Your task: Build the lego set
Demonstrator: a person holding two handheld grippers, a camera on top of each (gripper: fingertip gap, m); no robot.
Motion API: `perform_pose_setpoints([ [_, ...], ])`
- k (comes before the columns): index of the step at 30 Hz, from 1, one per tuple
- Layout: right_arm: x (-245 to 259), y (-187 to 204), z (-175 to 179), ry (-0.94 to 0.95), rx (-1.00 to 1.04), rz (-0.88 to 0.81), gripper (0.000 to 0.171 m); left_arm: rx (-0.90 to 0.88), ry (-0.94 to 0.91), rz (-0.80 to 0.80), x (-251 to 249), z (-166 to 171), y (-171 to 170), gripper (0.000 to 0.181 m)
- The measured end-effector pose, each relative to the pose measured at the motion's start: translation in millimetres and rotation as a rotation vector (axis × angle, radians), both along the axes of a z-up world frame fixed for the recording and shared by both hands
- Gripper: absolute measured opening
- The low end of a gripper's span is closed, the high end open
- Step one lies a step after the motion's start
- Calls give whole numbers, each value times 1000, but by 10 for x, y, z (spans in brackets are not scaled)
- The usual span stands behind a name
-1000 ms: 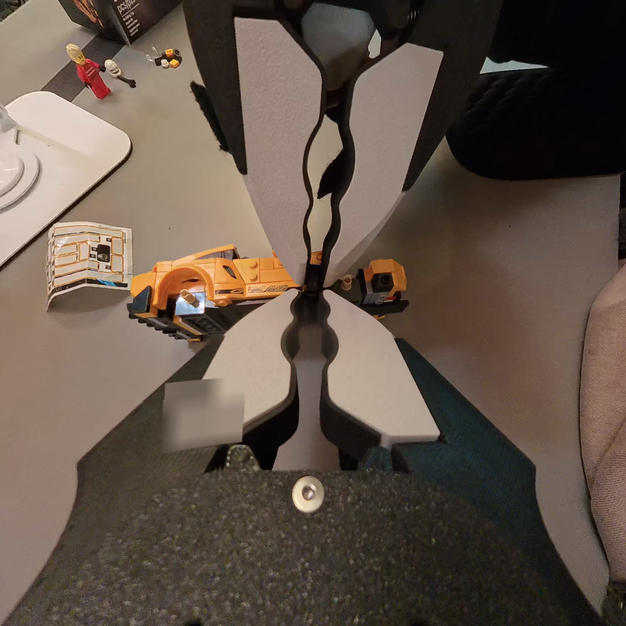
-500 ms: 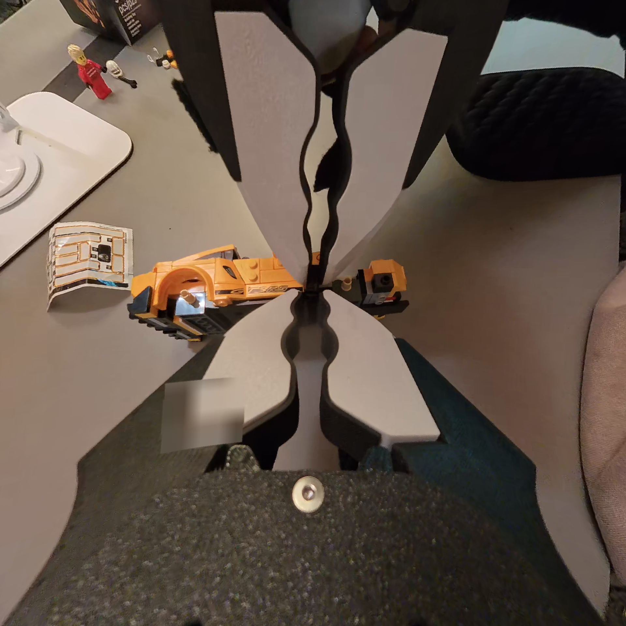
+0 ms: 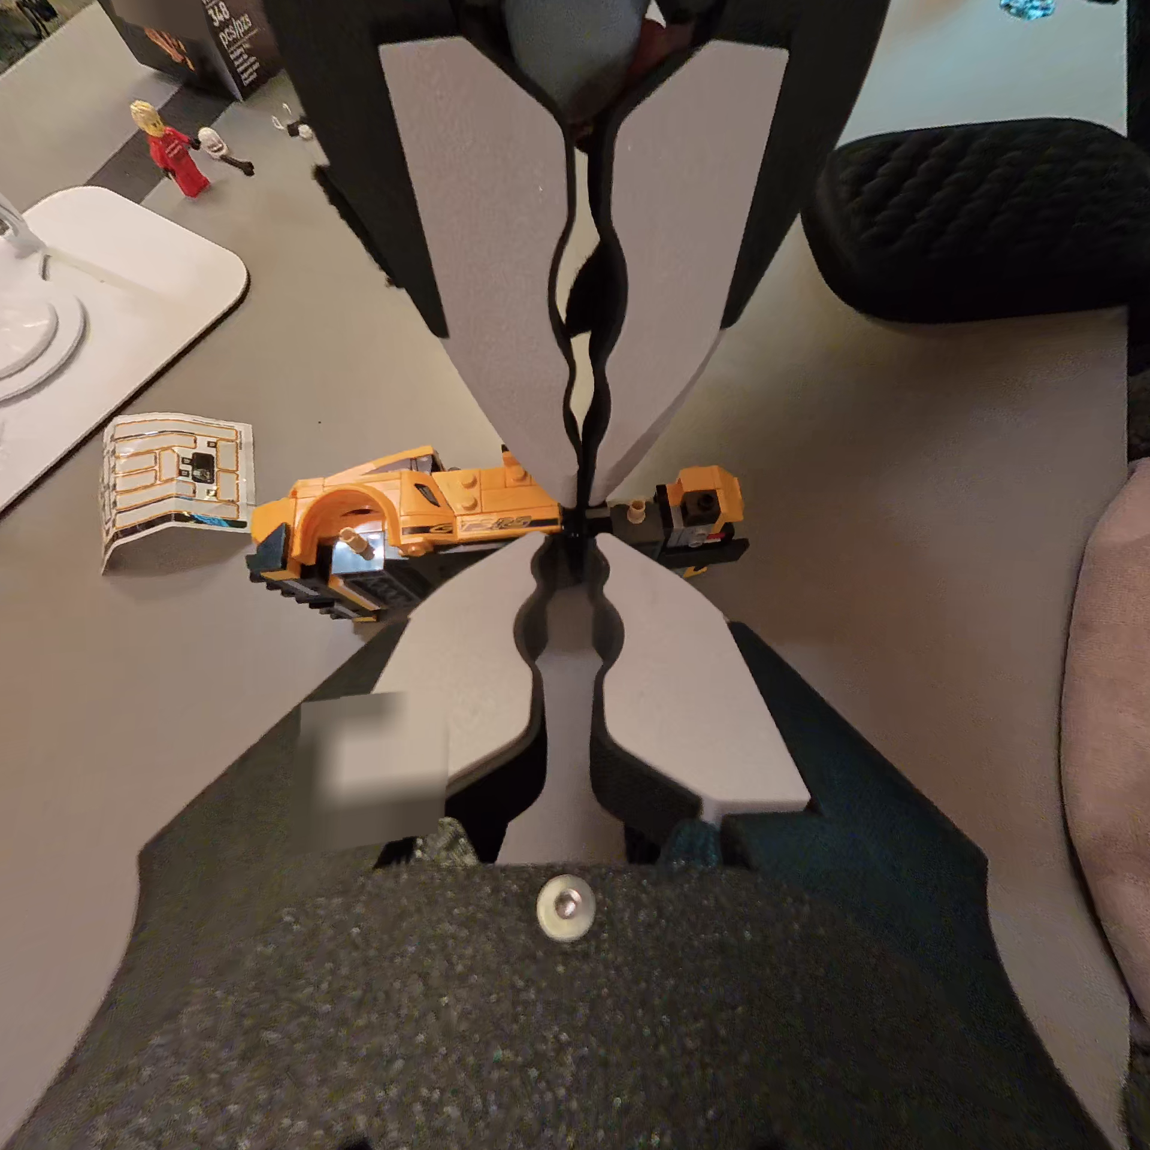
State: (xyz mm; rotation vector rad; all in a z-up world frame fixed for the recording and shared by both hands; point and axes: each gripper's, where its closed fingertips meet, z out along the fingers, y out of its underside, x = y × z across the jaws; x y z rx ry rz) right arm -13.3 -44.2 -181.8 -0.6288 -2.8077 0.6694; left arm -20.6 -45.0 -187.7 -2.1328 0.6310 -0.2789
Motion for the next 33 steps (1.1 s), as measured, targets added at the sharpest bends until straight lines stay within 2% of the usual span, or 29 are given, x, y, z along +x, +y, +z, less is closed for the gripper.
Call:
perform_pose_setpoints([
  [10, 13, 27, -4, 3, 12, -6, 0, -4, -29, 13, 25, -16, 33, 5],
  [15, 8, 64, -2, 6, 26, -13, 9, -6, -37, 16, 27, -8, 39, 4],
  [33, 20, 114, -66, -55, 43, -6, 7, -2, -36, 20, 44, -9, 59, 4],
])
